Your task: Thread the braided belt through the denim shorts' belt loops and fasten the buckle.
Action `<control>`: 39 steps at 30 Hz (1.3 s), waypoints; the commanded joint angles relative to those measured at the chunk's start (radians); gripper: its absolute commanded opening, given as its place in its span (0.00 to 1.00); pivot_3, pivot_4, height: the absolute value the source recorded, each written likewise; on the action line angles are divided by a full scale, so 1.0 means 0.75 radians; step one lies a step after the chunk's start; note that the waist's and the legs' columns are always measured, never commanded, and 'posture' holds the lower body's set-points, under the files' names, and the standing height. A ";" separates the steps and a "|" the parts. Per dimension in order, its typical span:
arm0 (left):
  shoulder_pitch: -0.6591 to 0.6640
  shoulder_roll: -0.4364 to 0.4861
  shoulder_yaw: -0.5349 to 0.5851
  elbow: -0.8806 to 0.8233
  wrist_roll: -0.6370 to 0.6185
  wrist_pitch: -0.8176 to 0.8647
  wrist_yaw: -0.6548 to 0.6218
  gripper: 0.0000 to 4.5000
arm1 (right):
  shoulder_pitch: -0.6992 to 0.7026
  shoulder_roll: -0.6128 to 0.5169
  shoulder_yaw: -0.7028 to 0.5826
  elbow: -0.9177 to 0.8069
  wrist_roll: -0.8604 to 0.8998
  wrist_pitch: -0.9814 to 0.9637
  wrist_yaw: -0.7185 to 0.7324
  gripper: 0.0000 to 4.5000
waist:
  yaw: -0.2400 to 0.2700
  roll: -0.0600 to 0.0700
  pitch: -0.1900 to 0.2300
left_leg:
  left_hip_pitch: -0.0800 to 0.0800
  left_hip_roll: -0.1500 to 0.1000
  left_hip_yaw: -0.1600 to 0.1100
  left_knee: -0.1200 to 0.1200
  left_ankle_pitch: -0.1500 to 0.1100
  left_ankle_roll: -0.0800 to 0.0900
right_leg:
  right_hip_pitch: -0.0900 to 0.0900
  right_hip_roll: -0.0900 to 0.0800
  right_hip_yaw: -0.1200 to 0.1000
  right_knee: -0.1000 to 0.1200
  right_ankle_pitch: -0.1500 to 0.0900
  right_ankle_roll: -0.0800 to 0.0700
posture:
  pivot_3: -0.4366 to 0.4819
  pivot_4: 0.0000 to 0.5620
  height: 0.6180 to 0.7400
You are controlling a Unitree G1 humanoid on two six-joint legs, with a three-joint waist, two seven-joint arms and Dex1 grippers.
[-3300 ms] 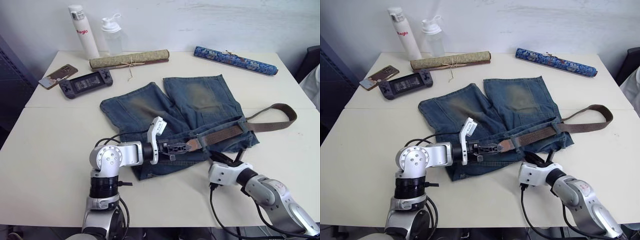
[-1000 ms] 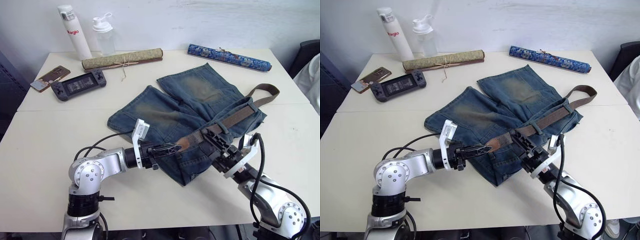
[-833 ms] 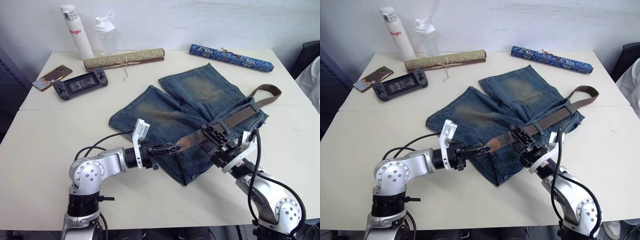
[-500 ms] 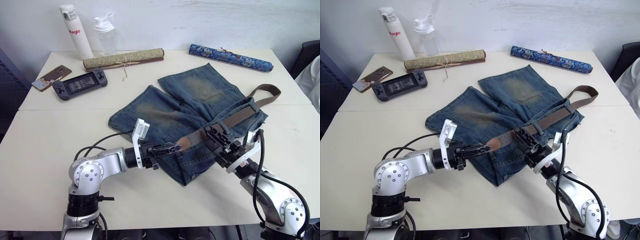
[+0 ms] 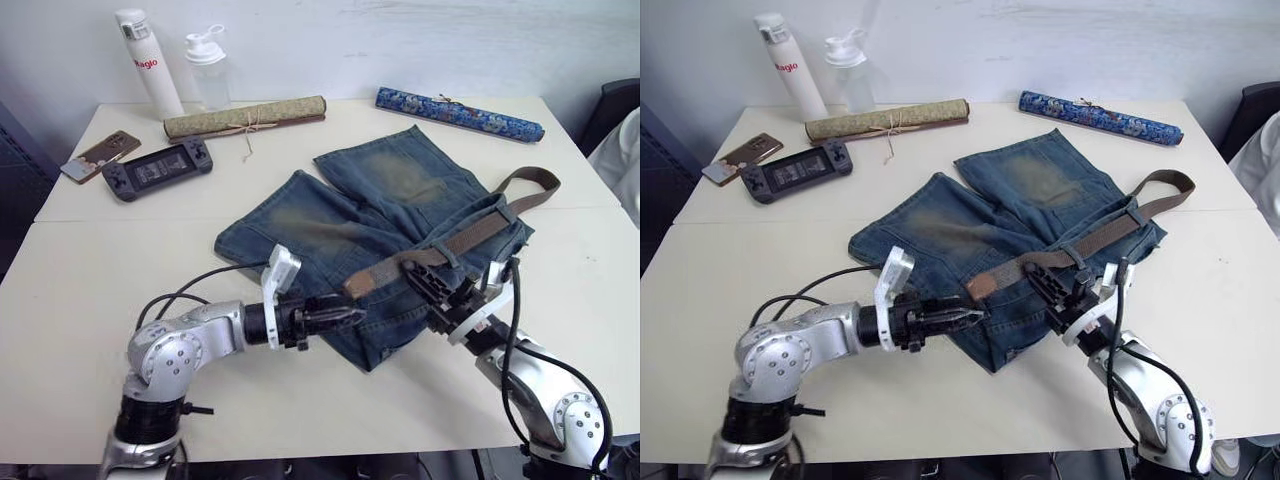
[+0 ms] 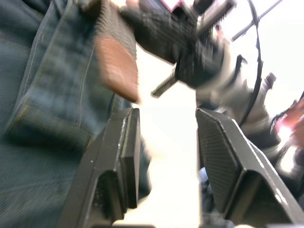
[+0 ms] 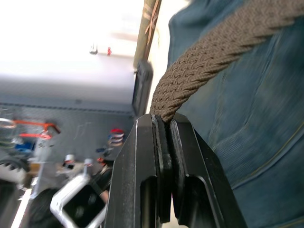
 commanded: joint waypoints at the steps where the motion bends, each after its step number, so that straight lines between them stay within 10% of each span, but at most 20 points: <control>1: 0.076 0.104 -0.011 -0.070 0.110 -0.191 -0.119 0.42 | -0.032 -0.074 -0.090 0.008 0.024 -0.044 0.030 0.00 | 0.001 0.000 0.000 | 0.000 0.000 0.000 0.000 0.000 0.000 | 0.000 0.000 0.000 0.000 0.000 0.000 | 0.48 0.27 0.82; 18: 0.329 0.180 0.052 -0.042 0.328 -0.701 -0.257 0.42 | -0.084 -0.157 0.005 0.101 -0.225 0.000 0.068 0.00 | 0.002 0.001 0.000 | -0.002 0.000 0.000 0.000 -0.002 0.003 | 0.000 -0.002 -0.001 -0.001 0.000 0.000 | 0.48 0.27 0.82; 39: 0.370 0.160 0.043 0.058 0.382 -0.806 -0.294 0.42 | -0.091 -0.119 0.190 -0.154 -0.735 0.009 0.036 0.00 | 0.000 0.001 0.001 | -0.002 0.001 0.000 0.000 -0.007 0.009 | -0.003 -0.002 -0.001 0.000 0.000 0.000 | 0.48 0.27 0.82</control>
